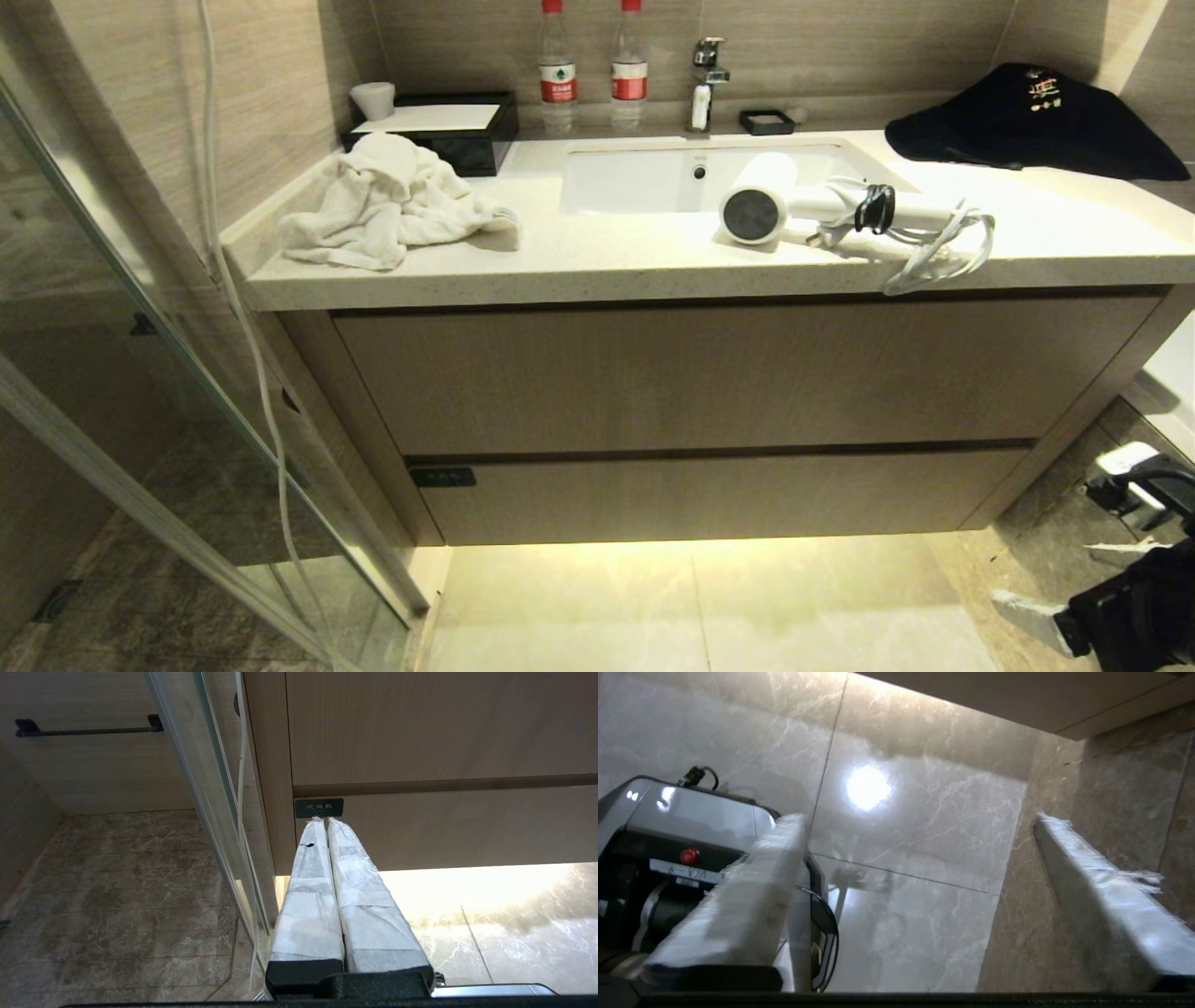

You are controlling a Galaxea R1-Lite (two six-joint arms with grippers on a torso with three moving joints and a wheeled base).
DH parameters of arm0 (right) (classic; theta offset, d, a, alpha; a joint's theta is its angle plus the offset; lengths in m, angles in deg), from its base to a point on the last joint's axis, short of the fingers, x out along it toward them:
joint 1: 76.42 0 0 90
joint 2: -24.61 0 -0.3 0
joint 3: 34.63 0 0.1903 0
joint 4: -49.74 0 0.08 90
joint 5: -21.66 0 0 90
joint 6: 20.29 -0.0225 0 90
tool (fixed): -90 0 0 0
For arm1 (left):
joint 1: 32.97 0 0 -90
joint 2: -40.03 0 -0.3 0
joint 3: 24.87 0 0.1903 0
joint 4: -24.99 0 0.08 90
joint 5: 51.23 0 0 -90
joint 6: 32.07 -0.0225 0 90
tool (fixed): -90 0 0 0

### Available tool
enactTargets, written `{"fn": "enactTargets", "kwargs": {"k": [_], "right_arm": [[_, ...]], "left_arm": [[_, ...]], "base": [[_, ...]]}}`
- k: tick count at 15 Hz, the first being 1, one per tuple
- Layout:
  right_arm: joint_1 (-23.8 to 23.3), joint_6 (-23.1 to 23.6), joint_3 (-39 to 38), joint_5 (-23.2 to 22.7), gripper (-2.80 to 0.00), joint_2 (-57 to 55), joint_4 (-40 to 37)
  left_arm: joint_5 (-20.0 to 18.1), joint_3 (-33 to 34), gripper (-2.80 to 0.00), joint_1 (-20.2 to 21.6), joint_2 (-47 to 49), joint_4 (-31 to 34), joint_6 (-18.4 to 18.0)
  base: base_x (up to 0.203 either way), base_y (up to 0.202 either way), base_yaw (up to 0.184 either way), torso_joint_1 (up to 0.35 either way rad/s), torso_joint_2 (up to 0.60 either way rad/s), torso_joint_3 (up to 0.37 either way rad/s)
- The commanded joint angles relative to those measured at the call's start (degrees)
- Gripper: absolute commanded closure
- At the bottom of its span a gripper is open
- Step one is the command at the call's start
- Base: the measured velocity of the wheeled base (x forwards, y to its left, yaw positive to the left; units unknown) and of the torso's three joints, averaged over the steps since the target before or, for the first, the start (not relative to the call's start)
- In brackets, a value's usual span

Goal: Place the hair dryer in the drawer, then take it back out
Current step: Pull open the drawer

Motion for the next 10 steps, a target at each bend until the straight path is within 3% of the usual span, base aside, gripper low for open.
{"fn": "enactTargets", "kwargs": {"k": [1,10], "right_arm": [[-0.61,0.1,-0.73,-0.04,0.0,4.82,-0.09],[-2.23,-2.27,-1.22,2.62,0.0,21.79,-7.76]], "left_arm": [[0.0,0.09,0.0,0.0,0.04,0.02,0.01],[0.0,0.09,0.0,0.0,0.09,0.02,0.01]], "base": [[0.0,0.0,0.0,0.0,0.0,0.0],[0.0,0.0,0.0,0.0,0.0,0.0]]}}
